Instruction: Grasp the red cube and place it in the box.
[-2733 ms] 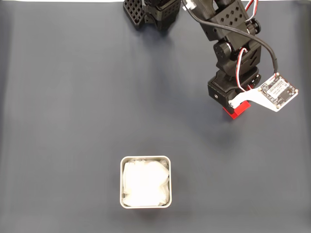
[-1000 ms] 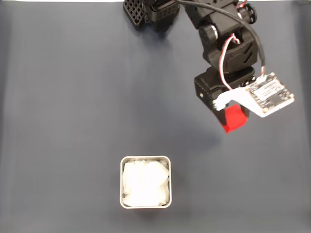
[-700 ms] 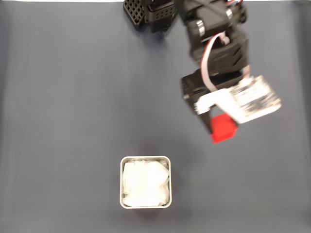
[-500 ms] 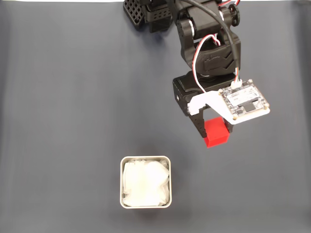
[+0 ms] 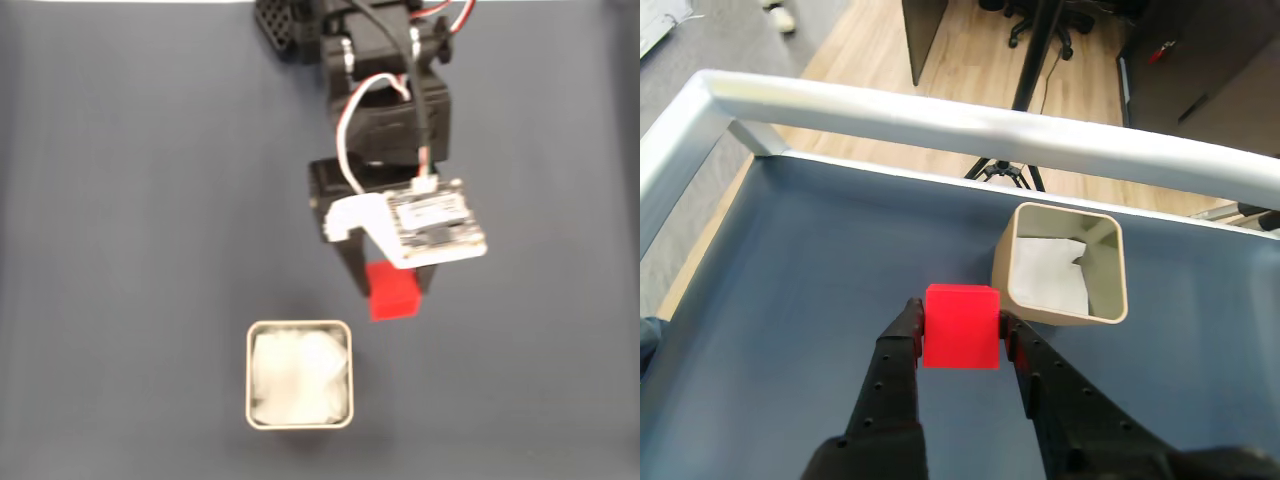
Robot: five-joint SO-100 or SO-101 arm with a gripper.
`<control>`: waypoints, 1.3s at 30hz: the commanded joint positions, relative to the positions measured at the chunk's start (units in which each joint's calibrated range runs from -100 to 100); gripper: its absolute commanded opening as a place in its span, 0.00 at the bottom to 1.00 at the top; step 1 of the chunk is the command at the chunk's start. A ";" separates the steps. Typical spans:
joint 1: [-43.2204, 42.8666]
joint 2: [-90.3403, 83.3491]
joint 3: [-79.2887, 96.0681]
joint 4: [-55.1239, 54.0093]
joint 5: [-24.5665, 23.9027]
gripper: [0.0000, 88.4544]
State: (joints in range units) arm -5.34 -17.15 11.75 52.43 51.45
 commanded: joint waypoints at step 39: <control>8.54 12.30 -16.77 -4.56 -0.63 0.02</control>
State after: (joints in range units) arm 2.37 -4.65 -1.63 49.09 51.21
